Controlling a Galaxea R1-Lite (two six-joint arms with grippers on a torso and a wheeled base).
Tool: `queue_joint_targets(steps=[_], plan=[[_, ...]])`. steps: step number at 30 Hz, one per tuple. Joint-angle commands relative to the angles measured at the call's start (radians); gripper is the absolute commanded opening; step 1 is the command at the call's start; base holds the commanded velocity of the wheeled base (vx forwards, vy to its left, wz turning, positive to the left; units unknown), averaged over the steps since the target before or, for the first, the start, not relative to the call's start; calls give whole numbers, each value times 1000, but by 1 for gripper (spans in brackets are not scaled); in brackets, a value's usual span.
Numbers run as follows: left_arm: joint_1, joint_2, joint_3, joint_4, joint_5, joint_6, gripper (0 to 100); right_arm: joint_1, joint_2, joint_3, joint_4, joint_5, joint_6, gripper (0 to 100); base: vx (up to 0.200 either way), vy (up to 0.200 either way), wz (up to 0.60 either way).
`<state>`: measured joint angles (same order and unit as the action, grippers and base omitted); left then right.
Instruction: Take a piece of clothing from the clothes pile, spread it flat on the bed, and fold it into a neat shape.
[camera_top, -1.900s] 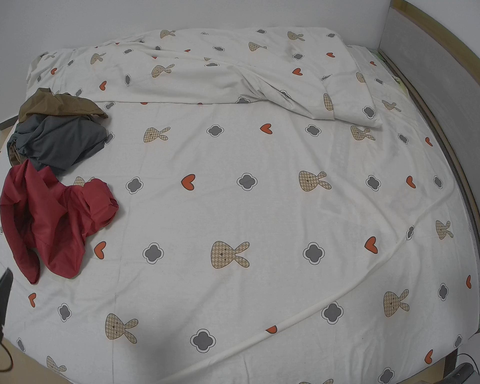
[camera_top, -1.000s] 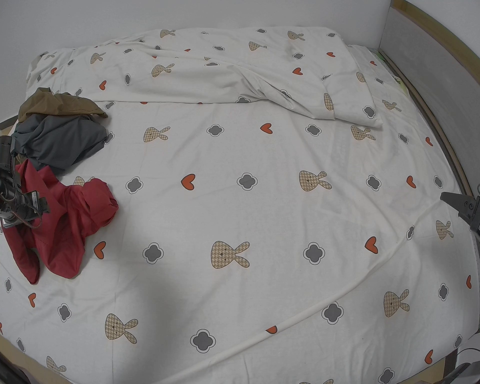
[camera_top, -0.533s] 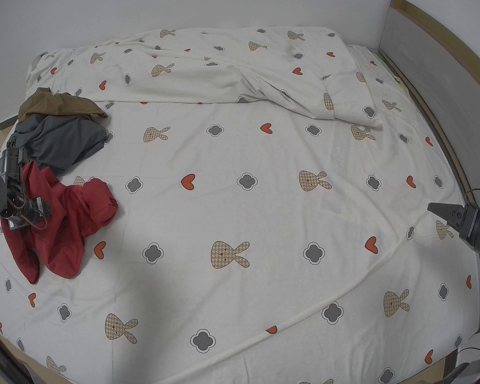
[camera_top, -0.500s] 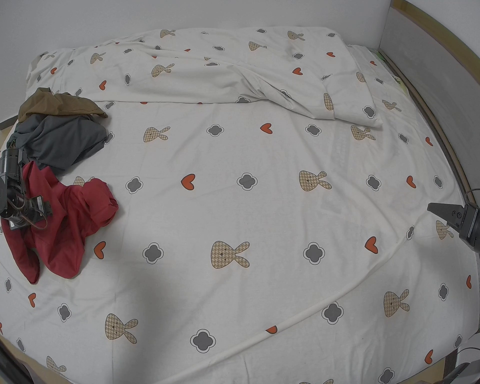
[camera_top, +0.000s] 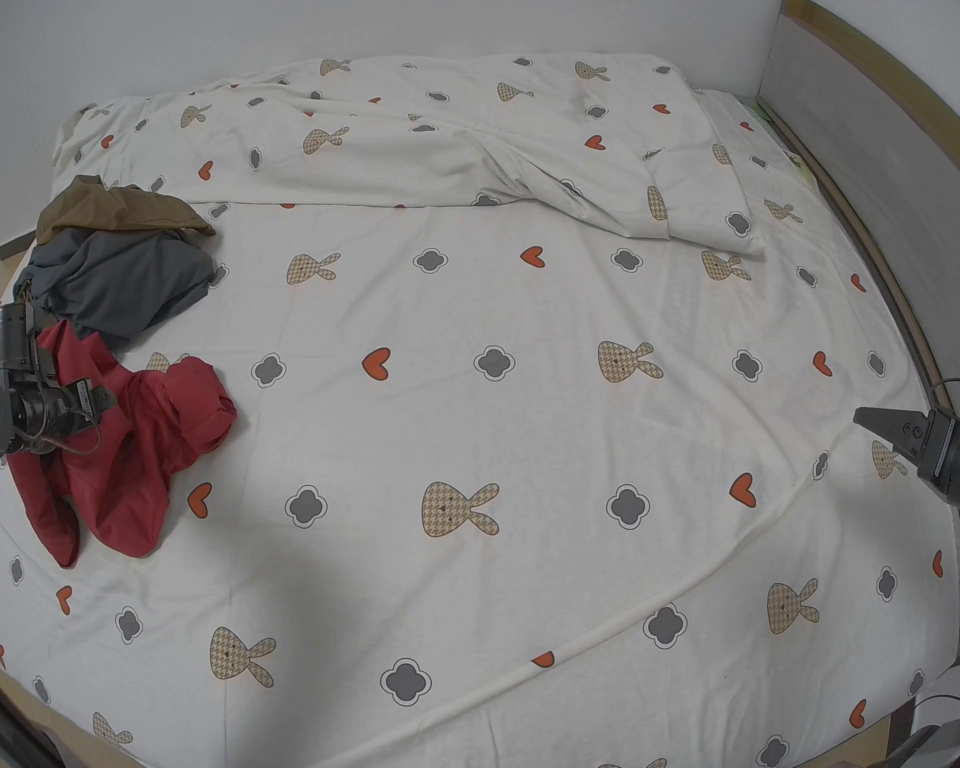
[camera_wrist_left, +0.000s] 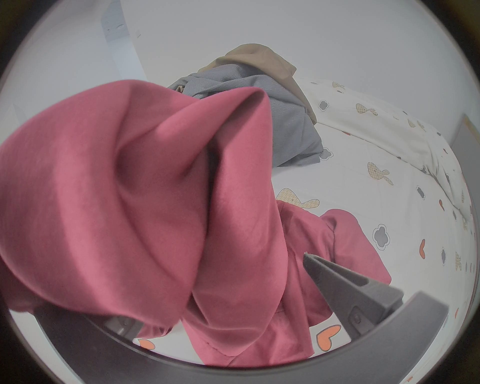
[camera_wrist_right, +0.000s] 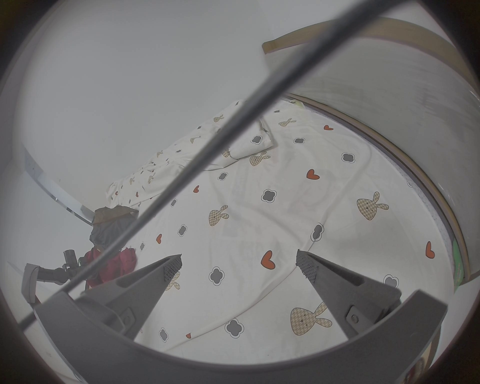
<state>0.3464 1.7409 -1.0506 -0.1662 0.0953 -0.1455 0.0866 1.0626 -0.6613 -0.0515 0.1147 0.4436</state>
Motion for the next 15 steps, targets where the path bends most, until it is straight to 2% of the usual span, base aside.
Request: queue_joint_targets(steps=[1,15], plan=[[0,-24,18,-6,0,0,100,1,-4,2,1,0,0,100,0,0,0],[-6,-24,29,-7,-2,1,100,1,-4,11,-1,2,-2,100,0,0,0]])
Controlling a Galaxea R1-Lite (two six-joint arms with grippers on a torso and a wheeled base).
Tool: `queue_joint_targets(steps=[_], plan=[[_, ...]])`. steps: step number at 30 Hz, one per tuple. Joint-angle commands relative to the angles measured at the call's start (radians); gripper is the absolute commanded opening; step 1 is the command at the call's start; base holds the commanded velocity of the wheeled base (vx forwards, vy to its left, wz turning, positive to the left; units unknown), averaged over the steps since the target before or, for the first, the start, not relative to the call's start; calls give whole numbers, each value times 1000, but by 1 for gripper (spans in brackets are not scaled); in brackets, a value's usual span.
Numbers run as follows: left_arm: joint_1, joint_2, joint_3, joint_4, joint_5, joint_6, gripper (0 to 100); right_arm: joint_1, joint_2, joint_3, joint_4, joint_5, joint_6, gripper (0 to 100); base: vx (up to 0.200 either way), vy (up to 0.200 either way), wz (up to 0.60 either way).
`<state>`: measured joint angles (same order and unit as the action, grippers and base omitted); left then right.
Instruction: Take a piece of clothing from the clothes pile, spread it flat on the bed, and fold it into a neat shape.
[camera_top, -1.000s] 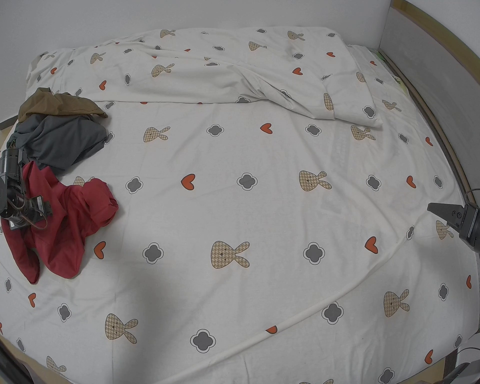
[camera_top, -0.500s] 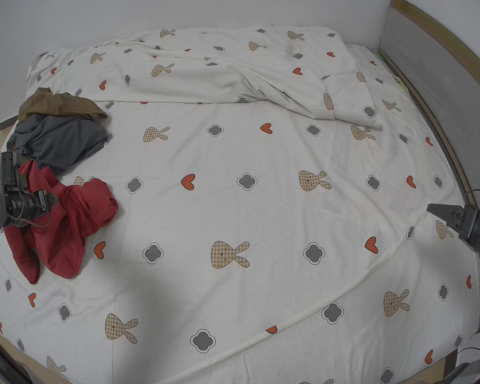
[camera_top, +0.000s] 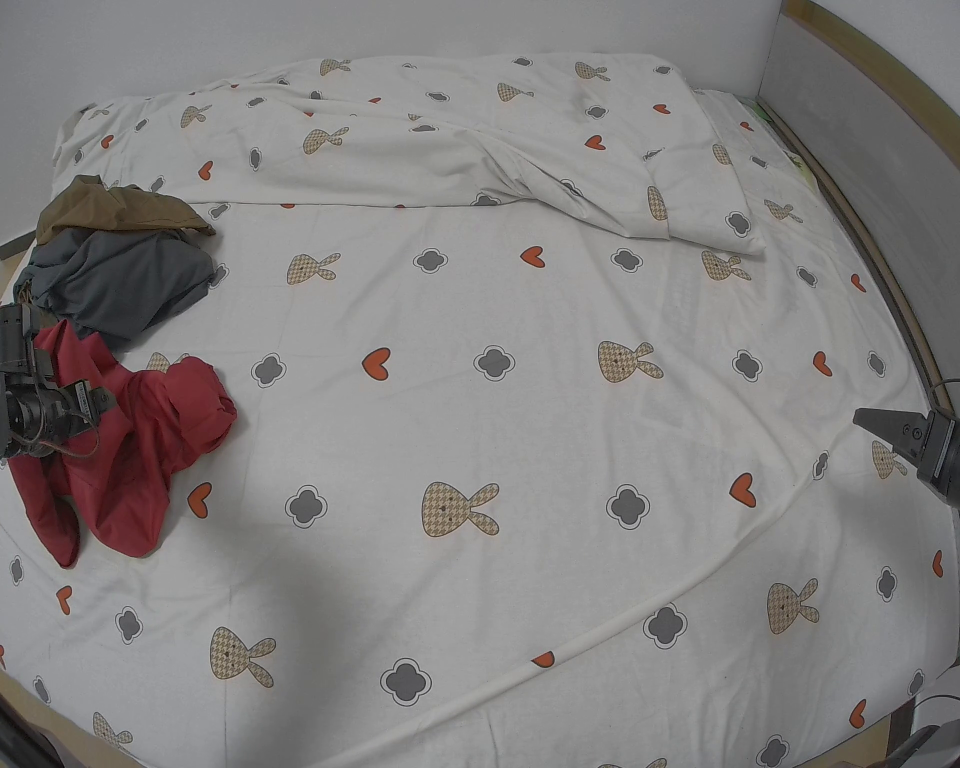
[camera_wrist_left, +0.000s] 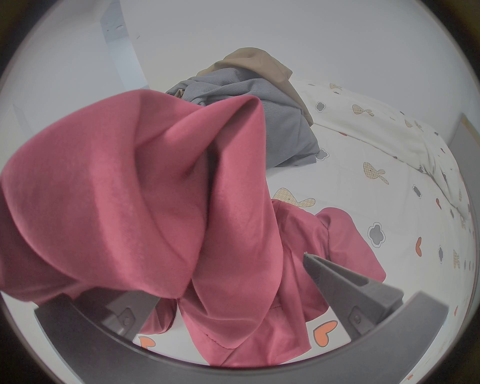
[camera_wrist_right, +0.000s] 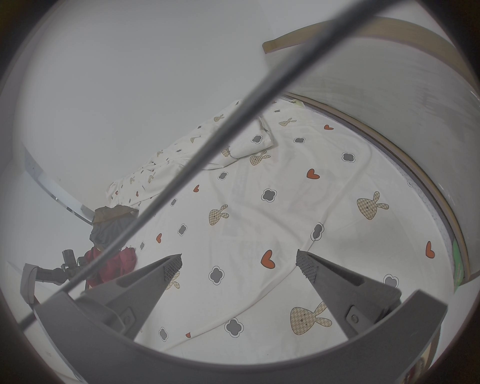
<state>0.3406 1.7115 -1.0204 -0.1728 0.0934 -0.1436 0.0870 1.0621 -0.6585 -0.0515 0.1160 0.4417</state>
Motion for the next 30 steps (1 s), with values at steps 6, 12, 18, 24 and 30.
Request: queue_joint_targets(steps=[6,12,18,24,30], plan=[[3,20,-3,-2,2,1,100,0,-4,8,-1,1,-1,100,0,0,0],[6,37,-9,-2,0,-1,100,0,-4,8,-1,1,-1,100,0,0,0],[6,36,-4,-4,0,-1,100,0,-4,10,-1,1,-1,100,0,0,0],[6,40,-7,-4,0,-1,0,0,-5,8,-1,1,-1,100,0,0,0],[5,37,-6,-5,2,-1,0,2,-5,10,-1,1,-1,100,0,0,0]])
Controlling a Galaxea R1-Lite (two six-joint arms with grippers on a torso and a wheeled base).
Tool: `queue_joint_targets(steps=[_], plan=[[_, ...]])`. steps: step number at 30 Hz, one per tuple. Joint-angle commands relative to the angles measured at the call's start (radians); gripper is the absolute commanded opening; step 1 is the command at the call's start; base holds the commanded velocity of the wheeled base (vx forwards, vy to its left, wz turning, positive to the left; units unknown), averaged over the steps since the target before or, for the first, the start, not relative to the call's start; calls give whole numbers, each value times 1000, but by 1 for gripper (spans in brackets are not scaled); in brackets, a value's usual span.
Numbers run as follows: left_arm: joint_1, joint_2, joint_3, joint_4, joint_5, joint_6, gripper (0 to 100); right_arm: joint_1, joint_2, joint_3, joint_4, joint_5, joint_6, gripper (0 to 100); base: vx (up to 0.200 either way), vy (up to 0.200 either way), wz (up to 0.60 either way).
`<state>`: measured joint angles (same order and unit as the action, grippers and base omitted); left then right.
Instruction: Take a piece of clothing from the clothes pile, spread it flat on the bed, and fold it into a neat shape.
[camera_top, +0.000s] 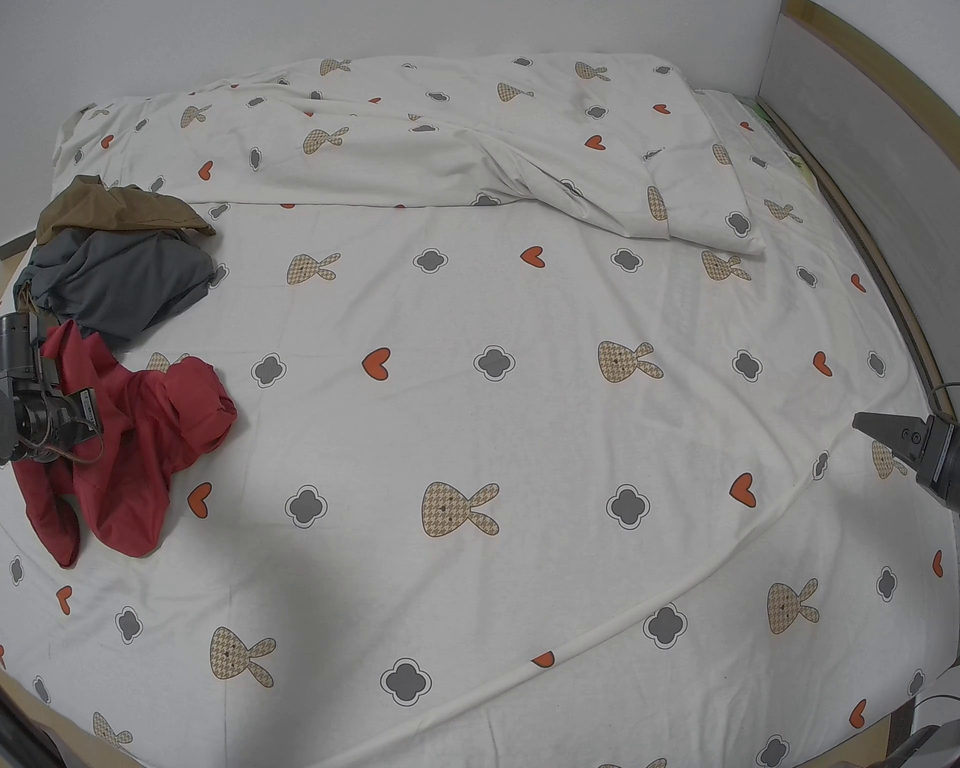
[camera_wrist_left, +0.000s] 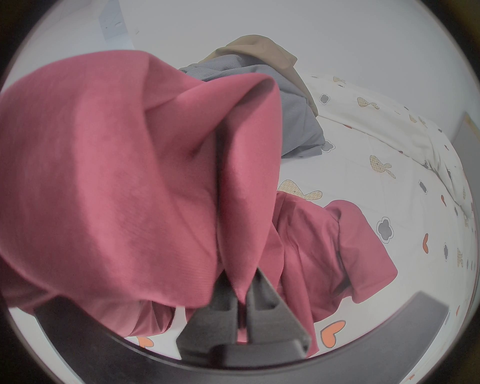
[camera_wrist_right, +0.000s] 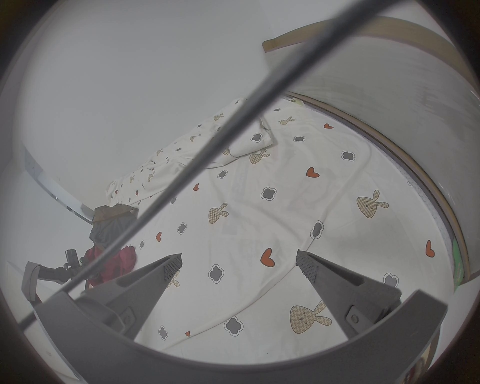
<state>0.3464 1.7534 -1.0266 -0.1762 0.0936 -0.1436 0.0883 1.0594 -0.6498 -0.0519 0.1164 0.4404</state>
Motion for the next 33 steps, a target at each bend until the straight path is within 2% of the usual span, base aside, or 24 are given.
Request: queue_joint_targets(steps=[1,5,10,13,15,16,18,21,24,27,32,33], plan=[[-3,-9,3,-8,1,-1,0,1,-2,-1,0,0,0,100,0,0,0],[-26,-55,13,-14,0,-5,0,2,-2,-1,0,0,0,100,0,0,0],[-125,-209,71,-17,-5,-11,0,21,-4,1,0,-1,1,100,0,0,0],[-293,-393,105,-19,-78,-85,0,34,-21,1,0,-3,1,100,0,0,0],[-406,-473,86,-9,-138,-102,0,41,-32,1,0,-1,1,100,0,0,0],[-406,-473,86,-9,-138,-102,0,41,-32,1,0,-1,1,100,0,0,0],[-586,-509,-17,20,-157,-102,0,45,-30,2,1,-1,1,100,0,0,0],[-730,-511,-184,175,-153,-105,0,57,-27,4,3,-1,3,100,0,0,0],[-802,-503,-329,308,-158,-131,0,64,-30,19,1,-1,3,100,0,0,0],[-862,-482,-432,331,-161,-191,0,64,-30,19,0,-1,3,100,0,0,0],[-877,-473,-497,333,-178,-246,0,73,-25,21,1,-1,3,100,0,0,0],[-877,-482,-498,331,-222,-292,0,85,-24,22,1,-1,3,100,0,0,0]])
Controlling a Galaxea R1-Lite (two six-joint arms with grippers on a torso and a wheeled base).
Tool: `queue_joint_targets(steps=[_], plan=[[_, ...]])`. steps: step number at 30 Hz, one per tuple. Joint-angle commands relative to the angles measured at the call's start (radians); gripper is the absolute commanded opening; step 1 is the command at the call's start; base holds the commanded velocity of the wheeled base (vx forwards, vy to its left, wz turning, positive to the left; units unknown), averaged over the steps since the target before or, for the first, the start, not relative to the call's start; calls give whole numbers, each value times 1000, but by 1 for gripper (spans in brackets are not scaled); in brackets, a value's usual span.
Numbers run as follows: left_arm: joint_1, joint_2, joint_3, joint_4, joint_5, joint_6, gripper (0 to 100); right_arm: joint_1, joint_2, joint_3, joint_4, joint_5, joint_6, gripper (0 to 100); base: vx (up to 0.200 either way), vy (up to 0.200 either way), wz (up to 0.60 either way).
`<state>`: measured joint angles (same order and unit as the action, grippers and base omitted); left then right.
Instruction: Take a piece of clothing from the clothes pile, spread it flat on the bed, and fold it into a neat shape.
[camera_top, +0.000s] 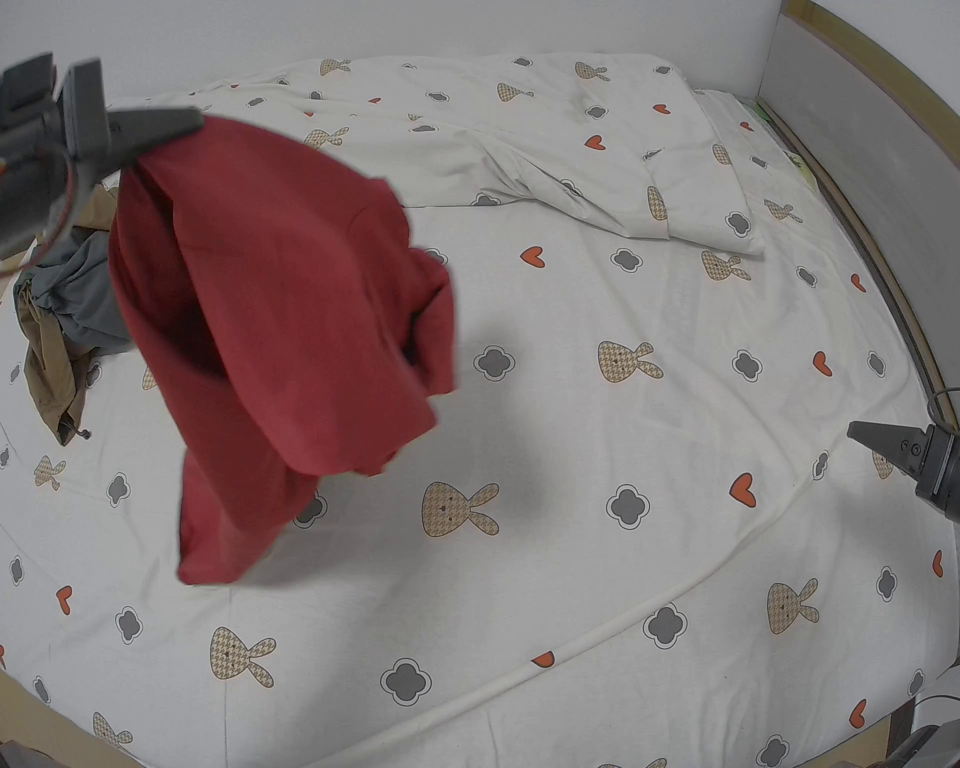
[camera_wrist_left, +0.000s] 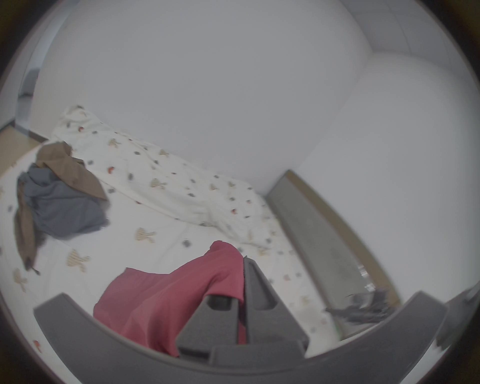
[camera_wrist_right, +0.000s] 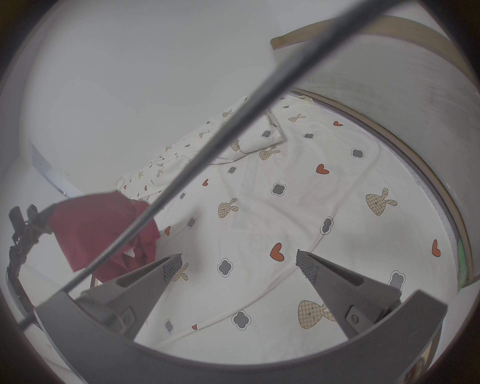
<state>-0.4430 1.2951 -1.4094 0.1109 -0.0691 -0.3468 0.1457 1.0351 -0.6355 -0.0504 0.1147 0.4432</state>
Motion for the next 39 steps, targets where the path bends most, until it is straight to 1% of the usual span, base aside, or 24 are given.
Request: queue_joint_targets(steps=[1,3,4,10,11,12,13,14,15,16,17,20,23,29,33,34,39], plan=[[-86,-31,-106,49,-93,-112,0,34,2,10,0,0,0,100,0,0,0],[-83,-37,-79,53,-126,-135,0,46,2,11,0,0,0,100,0,0,0],[-80,-39,-53,49,-129,-139,0,51,2,11,1,0,0,100,0,0,0],[-34,-37,86,46,-130,-139,0,86,13,13,7,-1,0,100,0,0,0],[-34,-39,93,46,-129,-139,0,87,13,13,7,-1,0,100,0,0,0],[-34,-39,142,49,-130,-133,0,103,14,20,4,-1,0,100,0,0,0],[-34,-39,142,49,-130,-133,0,103,14,20,4,-1,0,100,0,0,0],[-34,-37,188,49,-129,-133,0,118,16,33,0,-1,0,100,0,0,0],[-34,-37,188,49,-129,-133,0,118,16,33,0,-1,0,100,0,0,0],[-34,-33,247,46,-130,-133,0,155,17,39,0,-6,0,100,0,0,0],[-34,-31,256,46,-132,-133,0,167,22,40,0,-6,0,100,0,0,0],[-34,-23,263,49,-132,-138,0,207,36,43,0,-7,2,100,0,0,0],[-39,-13,251,50,-133,-136,0,221,48,50,0,-7,2,100,0,0,0],[-77,12,190,58,-133,-132,0,236,83,63,-2,-6,3,100,0,0,0],[-92,21,148,61,-132,-129,0,259,109,66,0,-4,8,100,0,0,0],[-92,16,142,61,-130,-121,0,282,126,73,-2,-4,9,100,0,0,0],[-91,-7,178,58,-130,-116,0,333,140,68,-3,-4,23,100,0,0,0]])
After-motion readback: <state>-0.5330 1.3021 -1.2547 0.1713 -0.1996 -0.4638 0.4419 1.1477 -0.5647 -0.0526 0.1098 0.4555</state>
